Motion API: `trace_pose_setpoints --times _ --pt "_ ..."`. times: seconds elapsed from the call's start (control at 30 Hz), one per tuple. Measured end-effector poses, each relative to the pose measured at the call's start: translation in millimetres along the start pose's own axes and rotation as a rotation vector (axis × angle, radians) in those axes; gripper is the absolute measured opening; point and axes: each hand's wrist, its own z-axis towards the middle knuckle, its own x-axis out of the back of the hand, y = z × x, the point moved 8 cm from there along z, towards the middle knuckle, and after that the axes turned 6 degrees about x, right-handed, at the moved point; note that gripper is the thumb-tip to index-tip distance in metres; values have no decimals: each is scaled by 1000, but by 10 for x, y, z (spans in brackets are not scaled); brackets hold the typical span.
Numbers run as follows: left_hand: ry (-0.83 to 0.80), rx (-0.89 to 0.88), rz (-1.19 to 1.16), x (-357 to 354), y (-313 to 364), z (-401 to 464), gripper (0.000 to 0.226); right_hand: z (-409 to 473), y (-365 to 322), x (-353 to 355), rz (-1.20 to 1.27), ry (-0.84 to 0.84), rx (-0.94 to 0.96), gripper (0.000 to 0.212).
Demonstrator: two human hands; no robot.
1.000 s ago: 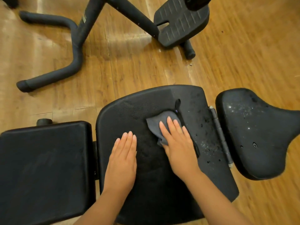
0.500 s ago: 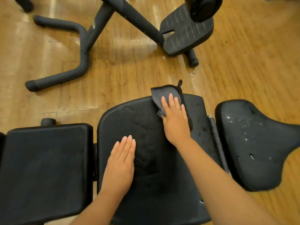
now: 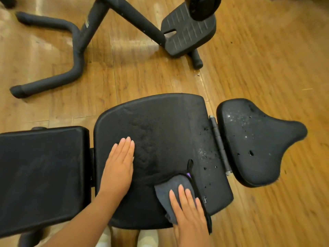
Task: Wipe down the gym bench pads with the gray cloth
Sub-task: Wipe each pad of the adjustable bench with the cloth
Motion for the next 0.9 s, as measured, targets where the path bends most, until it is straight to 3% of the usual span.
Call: trace_pose_setpoints --times 0.13,0.2,0.27,0.5,0.7,0.9 --pt "13 -11 -6 -9 -6 4 48 71 33 13 -3 43 -11 58" --pt "26 -7 5 -24 -18 2 48 225 50 46 -18 66 -7 64" --pt "35 -11 10 -42 -19 -7 50 530 74 136 -34 88 -24 71" --pt "84 -44 -36 -16 -1 -8 47 1747 131 485 -21 180 -38 66" --pt "86 -41 -58 8 2 -8 46 2477 195 724 -20 177 -24 57" --pt "65 -40 -25 14 11 -10 48 2579 178 783 -5 147 -2 56"
